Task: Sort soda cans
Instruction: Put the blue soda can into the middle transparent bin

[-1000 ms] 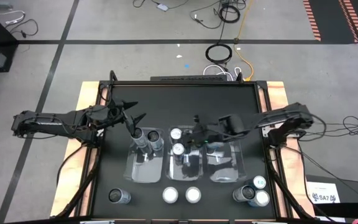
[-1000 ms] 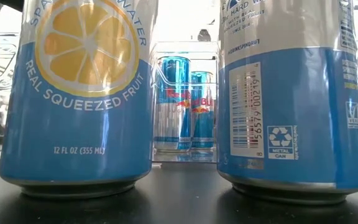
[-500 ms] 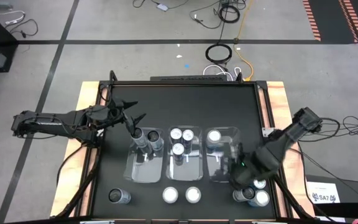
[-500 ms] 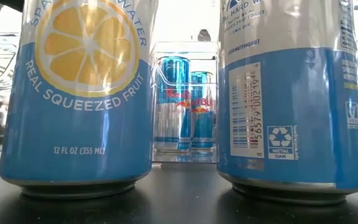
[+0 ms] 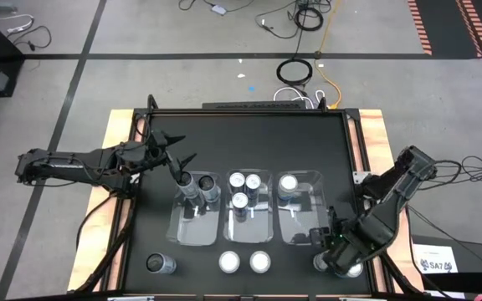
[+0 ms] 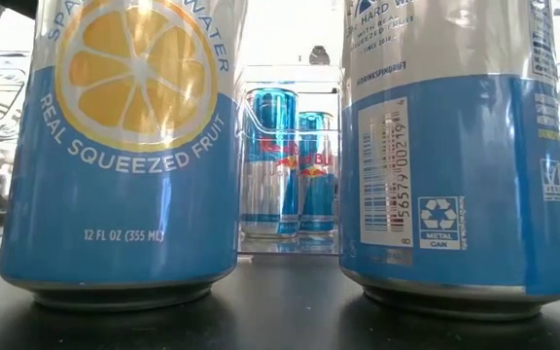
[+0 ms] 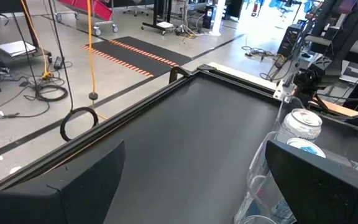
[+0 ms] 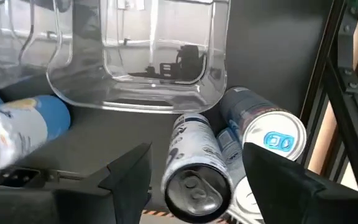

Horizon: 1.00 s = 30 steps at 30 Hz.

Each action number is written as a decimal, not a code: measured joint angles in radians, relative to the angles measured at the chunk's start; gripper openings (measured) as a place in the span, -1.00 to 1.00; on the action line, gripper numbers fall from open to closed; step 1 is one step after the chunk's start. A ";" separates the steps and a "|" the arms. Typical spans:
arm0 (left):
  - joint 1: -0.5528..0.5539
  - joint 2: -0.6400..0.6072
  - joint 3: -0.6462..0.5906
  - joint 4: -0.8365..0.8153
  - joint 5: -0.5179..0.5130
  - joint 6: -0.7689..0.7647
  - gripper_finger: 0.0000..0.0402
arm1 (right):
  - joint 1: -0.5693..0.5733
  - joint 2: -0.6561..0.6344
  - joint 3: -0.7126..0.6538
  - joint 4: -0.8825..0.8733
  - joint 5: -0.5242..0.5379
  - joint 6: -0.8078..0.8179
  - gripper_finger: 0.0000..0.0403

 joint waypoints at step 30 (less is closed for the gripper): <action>-0.265 0.101 0.000 0.244 0.138 0.075 0.98 | 0.197 -0.280 -0.352 -0.001 -0.099 0.033 0.19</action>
